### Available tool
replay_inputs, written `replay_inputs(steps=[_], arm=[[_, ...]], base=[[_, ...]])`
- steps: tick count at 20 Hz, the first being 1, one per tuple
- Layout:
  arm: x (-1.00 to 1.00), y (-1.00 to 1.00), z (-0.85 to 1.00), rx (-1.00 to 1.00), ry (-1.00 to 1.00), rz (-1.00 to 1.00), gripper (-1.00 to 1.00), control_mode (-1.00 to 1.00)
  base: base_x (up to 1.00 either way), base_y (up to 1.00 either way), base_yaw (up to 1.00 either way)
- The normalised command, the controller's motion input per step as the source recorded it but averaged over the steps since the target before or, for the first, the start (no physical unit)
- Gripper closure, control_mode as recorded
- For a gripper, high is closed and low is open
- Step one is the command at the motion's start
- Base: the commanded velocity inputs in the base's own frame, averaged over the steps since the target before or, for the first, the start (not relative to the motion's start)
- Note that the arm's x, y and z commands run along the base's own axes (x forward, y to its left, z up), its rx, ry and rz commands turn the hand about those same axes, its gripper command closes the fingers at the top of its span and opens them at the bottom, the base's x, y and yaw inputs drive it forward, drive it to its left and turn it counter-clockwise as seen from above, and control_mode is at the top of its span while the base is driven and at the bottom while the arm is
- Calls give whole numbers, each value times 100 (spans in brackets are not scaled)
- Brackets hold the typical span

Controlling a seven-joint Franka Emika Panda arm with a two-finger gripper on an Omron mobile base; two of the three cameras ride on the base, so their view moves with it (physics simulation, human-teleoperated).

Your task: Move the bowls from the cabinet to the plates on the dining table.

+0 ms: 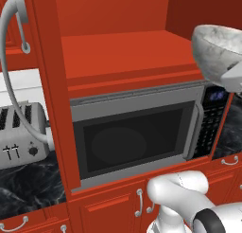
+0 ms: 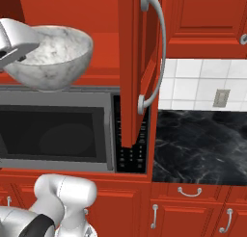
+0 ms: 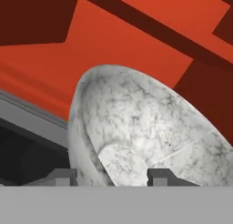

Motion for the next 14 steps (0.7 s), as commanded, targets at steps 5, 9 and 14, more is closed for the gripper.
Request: replay_inputs(steps=[5, 9, 14], arm=[[0, 26, -68, 0, 5, 0, 100, -100], [0, 12, -63, 0, 11, 0, 100, -100], [2, 0, -59, 0, 11, 0, 100, -100]], base=[[0, 0, 0], [0, 0, 0], [0, 0, 0]])
